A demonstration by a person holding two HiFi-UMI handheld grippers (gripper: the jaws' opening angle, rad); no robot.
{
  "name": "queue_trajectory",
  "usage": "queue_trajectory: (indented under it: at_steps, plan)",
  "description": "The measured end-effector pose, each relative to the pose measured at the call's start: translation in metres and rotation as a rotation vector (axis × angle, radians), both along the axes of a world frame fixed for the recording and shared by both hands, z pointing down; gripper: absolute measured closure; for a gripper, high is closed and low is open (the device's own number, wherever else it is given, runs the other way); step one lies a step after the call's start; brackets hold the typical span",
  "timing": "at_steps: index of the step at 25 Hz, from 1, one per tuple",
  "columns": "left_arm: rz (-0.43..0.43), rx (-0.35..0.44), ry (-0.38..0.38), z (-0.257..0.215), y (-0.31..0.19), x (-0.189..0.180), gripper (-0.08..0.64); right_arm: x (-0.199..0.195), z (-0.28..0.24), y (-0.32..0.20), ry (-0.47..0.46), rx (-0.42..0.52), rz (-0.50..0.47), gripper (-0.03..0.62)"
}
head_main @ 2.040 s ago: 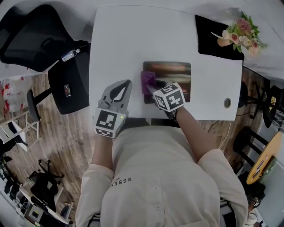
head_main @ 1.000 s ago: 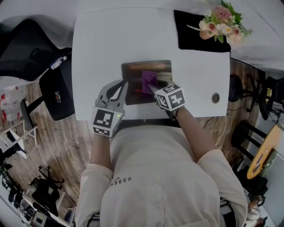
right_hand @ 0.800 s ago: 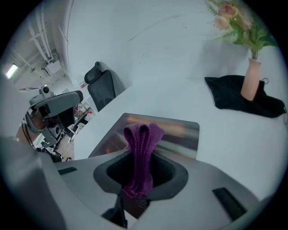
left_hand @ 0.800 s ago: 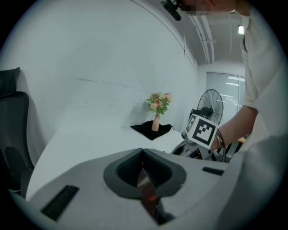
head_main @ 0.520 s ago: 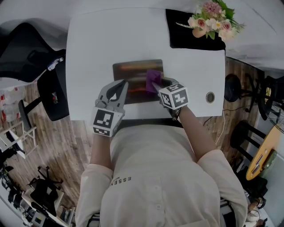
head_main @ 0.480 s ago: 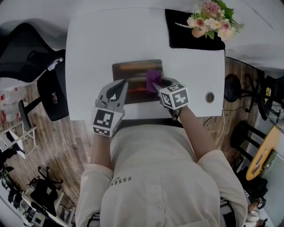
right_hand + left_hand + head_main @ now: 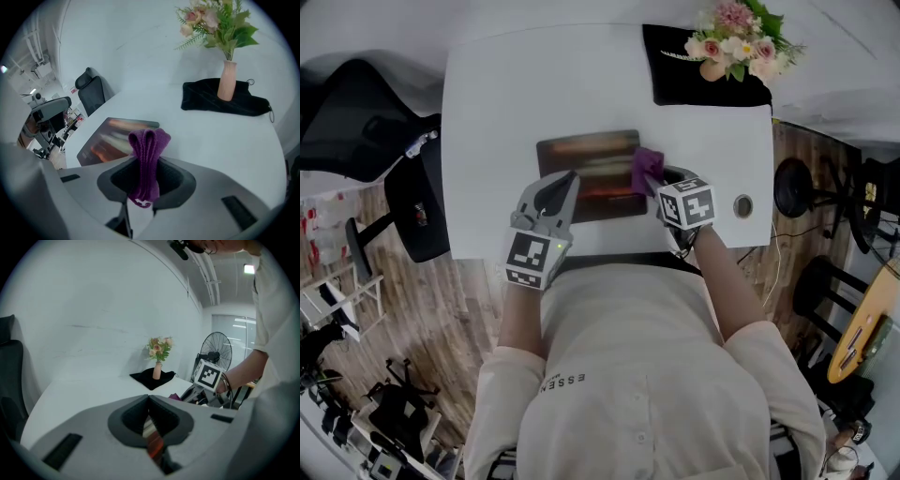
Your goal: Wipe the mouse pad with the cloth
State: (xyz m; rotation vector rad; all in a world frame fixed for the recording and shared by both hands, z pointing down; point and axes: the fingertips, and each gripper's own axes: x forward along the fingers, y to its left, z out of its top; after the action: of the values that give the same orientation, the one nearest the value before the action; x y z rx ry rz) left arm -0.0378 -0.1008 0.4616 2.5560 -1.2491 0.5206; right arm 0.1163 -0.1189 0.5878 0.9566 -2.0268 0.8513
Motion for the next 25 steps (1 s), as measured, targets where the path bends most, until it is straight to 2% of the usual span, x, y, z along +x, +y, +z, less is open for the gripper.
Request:
queue_trajectory:
  at_steps: [5,10,17,25]
  plan:
    - [0.019,0.015,-0.004,-0.005,-0.002,-0.005,0.558,0.012,-0.009,-0.005,0.040,0.033,0.058,0.491]
    - [0.036,0.025,0.002,-0.010,0.000,-0.021,0.558,-0.002,-0.032,-0.007,-0.005,0.080,0.098,0.492]
    - [0.049,0.014,-0.001,-0.005,0.012,-0.065,0.558,-0.085,-0.047,0.020,-0.083,0.066,-0.006,0.492]
    - [0.028,-0.009,0.007,0.006,0.027,-0.127,0.558,-0.180,-0.035,0.066,-0.124,-0.013,-0.130,0.492]
